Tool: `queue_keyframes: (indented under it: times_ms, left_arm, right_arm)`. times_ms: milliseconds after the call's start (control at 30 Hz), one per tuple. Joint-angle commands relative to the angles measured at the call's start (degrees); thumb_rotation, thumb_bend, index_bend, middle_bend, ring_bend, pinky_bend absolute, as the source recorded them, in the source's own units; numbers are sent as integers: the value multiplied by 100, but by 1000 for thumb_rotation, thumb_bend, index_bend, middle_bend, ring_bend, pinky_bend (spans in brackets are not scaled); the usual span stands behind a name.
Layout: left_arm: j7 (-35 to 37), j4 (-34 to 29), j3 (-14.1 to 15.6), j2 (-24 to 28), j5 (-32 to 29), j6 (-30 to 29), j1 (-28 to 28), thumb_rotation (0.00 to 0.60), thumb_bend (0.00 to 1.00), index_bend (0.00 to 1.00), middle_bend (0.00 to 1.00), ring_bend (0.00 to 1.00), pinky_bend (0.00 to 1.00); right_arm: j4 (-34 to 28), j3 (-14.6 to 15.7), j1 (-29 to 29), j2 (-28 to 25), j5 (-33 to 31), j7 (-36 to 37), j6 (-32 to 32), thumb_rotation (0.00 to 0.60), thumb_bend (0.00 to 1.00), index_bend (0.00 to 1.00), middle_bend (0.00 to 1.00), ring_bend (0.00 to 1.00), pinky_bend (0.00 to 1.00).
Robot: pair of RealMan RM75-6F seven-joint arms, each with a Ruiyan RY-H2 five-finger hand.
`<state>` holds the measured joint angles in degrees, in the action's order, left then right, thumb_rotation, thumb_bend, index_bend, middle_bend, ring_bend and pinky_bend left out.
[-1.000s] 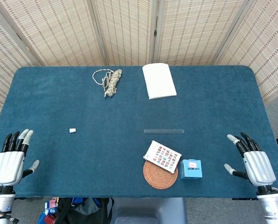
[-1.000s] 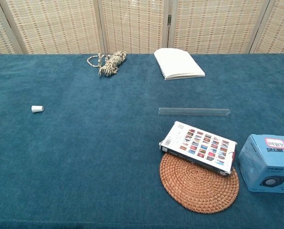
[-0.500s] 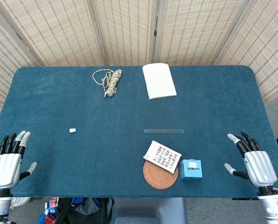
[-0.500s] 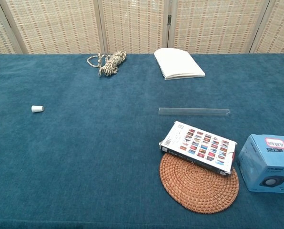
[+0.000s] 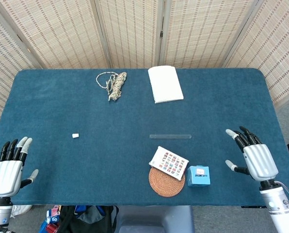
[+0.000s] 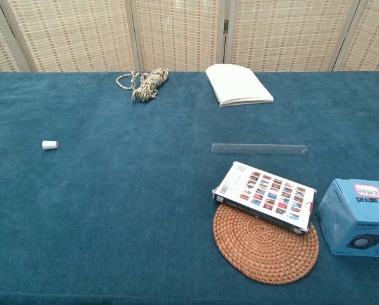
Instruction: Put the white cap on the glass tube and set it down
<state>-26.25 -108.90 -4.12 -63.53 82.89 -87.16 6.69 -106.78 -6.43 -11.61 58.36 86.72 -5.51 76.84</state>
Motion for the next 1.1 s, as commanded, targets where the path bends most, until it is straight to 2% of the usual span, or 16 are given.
queue_keyframes:
  times_ms: [33,200,433,600,700,767,833,933,1000,1100]
  left_arm:
    - [-1,0,5,12,17,3,4,600,218,0,0,0,0]
    - [2,1,20,30,57,-4,-2,600,217,0,0,0,0]
    - [-11,26,38,51,94,-1,-5,600,218,0,0,0,0]
    - [10,47,35,73,108,-2,-5,600,218,0,0,0,0]
    - [36,70,39,75,127,-1,-4,600,218,0,0,0,0]
    - [41,89,44,78,132,11,-1,600,218,0,0,0,0]
    - [51,109,44,78,134,20,3,600,217,0,0,0,0]
    - [62,134,40,76,129,32,10,600,217,0,0,0,0]
    - [72,148,35,72,127,41,17,600,218,0,0,0,0]
    - [85,169,33,67,133,48,24,600,218,0,0,0,0]
  right_arm:
    - [-102,-229,-362,-101,-272,-106,-434,600,186,148,239,118,208]
    - [-110,-496,-915,-139,-669,-343,-1106,600,185,148,265,143,236]
    - [93,-751,-1676,123,-1366,-751,-1949,600,186,148,317,185,276]
    - [420,-827,-2171,493,-1773,-1124,-2335,600,185,171,383,277,373]
    - [623,-851,-2425,714,-2008,-1329,-2487,600,185,187,458,385,500]
    - [759,-854,-2587,873,-2119,-1470,-2552,600,185,201,535,480,625]
    - [891,-837,-2739,1026,-2221,-1573,-2642,600,186,226,654,619,788]
    - [1097,-805,-2930,1241,-2374,-1653,-2794,600,186,270,795,779,932]
    - [1259,-768,-3090,1398,-2520,-1742,-2938,600,186,294,869,870,988]
    - [1523,-727,-3288,1663,-2651,-1861,-3024,600,186,347,958,975,1000]
